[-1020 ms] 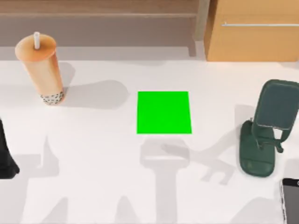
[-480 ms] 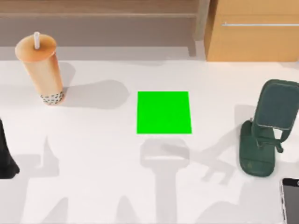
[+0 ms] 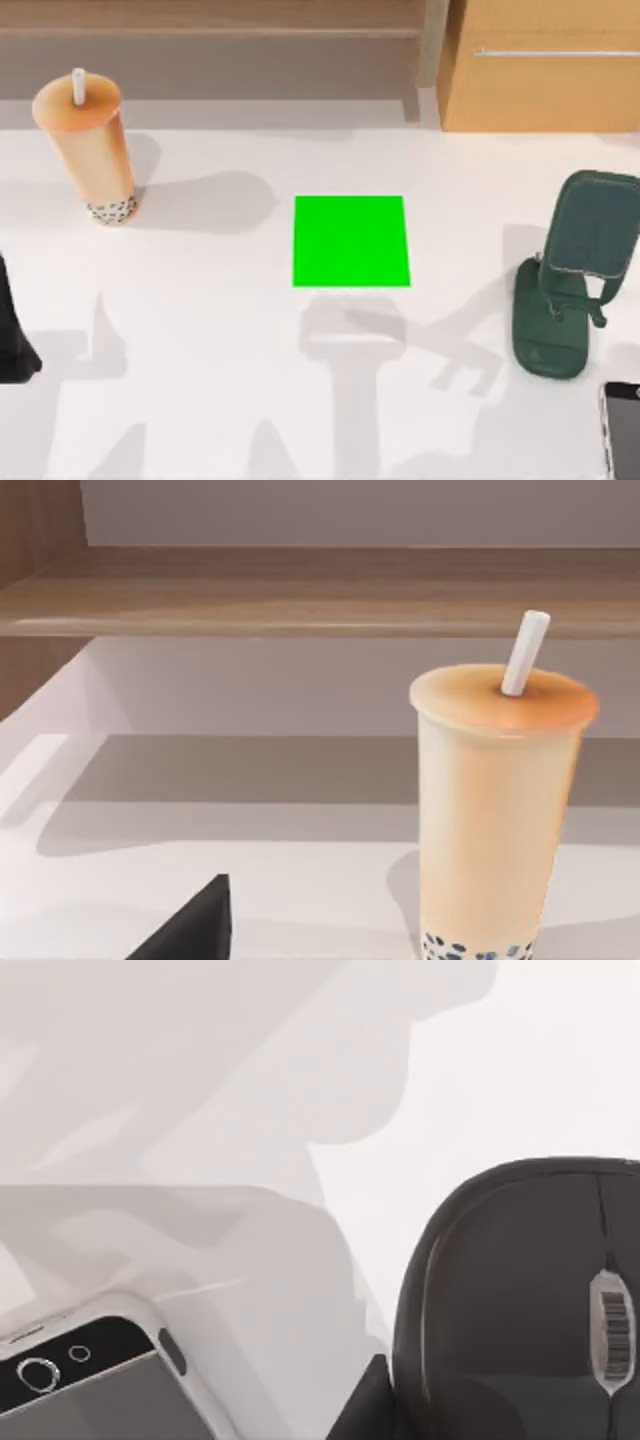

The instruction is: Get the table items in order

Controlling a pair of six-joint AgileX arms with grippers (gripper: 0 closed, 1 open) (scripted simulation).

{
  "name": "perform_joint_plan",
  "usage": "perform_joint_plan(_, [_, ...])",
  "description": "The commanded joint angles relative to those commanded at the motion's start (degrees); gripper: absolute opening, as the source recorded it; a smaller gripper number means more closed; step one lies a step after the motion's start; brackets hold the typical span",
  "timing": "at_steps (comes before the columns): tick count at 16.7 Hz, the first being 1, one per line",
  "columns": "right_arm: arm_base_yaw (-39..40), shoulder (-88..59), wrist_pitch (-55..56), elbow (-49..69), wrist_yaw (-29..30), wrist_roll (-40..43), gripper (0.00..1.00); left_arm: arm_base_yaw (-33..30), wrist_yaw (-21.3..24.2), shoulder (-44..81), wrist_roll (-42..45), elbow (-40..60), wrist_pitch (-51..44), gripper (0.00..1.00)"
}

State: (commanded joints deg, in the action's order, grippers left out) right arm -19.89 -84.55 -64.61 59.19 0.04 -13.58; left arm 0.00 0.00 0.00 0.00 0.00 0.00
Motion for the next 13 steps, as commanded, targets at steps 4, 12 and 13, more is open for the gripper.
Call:
perform_joint_plan(4, [2.3, -3.1, -1.4, 3.3, 0.1, -1.2, 0.0, 0.0, 0.0, 0.0, 0.0, 0.0, 0.0, 1.0])
perform_joint_plan(12, [16.3, -27.4, -10.0, 32.9, 0.4, -7.2, 0.0, 0.0, 0.0, 0.0, 0.0, 0.0, 0.0, 1.0])
perform_joint_plan(13, [18.5, -31.3, -11.5, 37.8, 0.3, -8.0, 0.0, 0.0, 0.0, 0.0, 0.0, 0.0, 0.0, 1.0])
